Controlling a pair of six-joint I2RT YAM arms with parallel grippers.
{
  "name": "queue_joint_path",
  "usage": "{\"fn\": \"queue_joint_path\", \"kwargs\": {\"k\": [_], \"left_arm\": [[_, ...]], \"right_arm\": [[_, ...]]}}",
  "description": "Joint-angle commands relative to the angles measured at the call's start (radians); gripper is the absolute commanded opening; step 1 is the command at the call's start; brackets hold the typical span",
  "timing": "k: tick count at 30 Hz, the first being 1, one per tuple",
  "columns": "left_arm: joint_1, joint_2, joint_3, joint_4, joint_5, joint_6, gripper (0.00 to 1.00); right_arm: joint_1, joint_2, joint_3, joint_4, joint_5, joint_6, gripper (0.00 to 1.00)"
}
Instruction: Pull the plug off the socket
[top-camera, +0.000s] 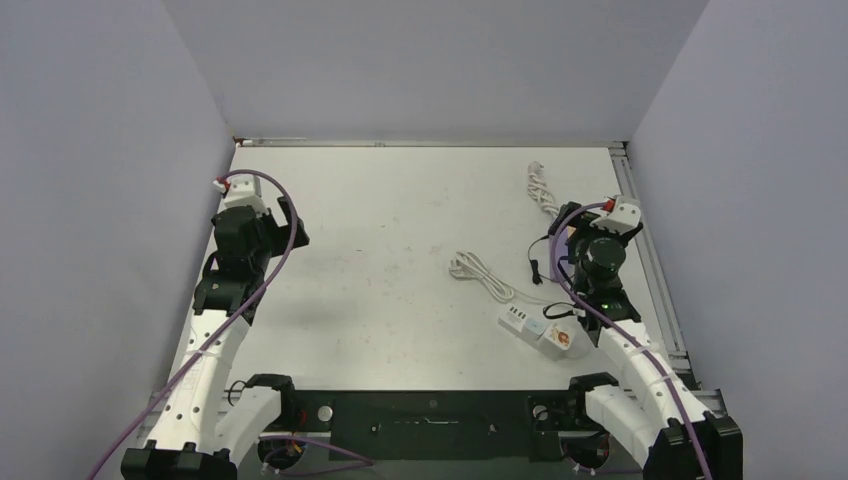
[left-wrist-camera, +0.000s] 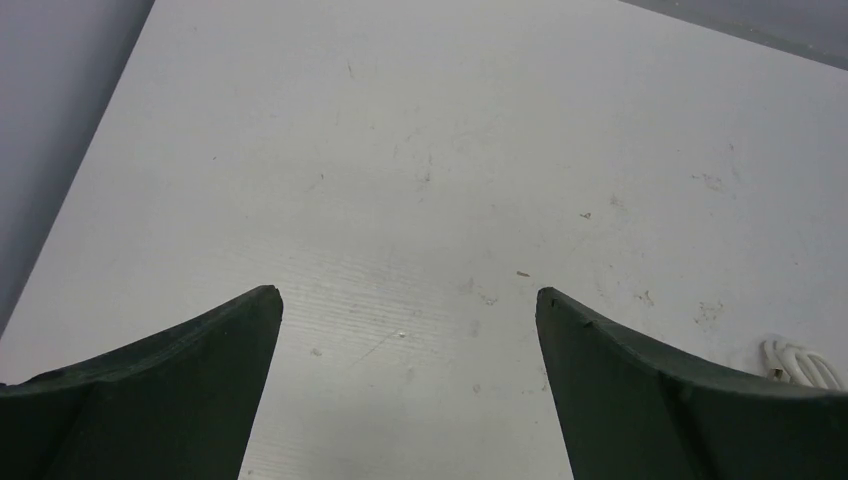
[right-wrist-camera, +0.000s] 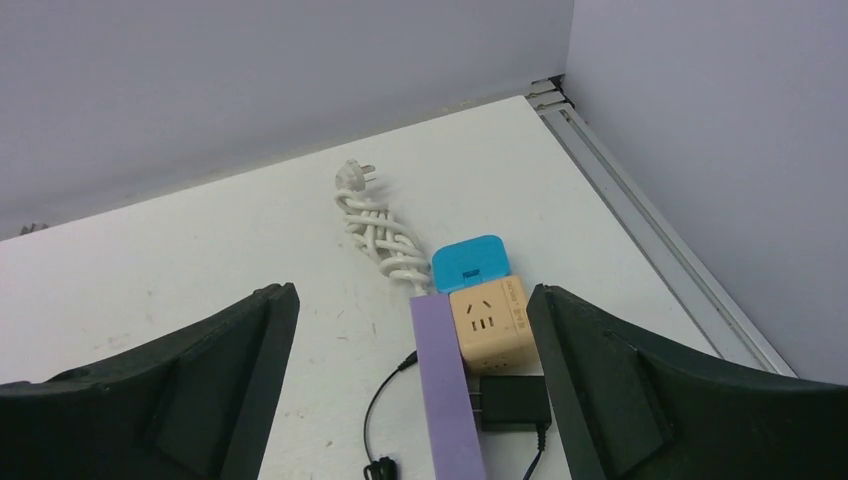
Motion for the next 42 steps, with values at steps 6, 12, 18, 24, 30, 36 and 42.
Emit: {"fn": "queue_joint_path", "kwargs": {"k": [6,12,18,24,30,36,42], "left_arm": [[0.001,0.003,0.020,0.023,0.024,-0.029,0.96],[0.001,0.018,0.010,0.018,0.069,-0.013,0.96],[0.002,0.021,0.003,0.031,0.160,0.013,0.96],[0.001,0.027,-0.006,0.048,0.214,0.014,0.96],[0.000,0.049,-0.005,0.053,0.270,0.006,0.96],[0.000,0.049,-0.003,0.050,0.286,0.007,0.96],[0.000,0.055,0.000,0.049,0.297,0.007,0.96]], "right_arm": [[-0.006,-0.067,0.106,-0.302,0.001,0.099,0.90],[-0.002,-0.032,0.121,-0.363,-0.187,0.089,0.90],[0.055,0.102,0.145,-0.452,-0.373,0.114,0.92],[0.237,0.282,0.191,-0.492,-0.342,0.095,0.95],[0.298,0.410,0.221,-0.468,-0.348,0.118,0.81],[0.307,0.487,0.272,-0.503,-0.338,0.090,0.74],[0.309,0.521,0.286,-0.504,-0.411,0.046,0.65]]}}
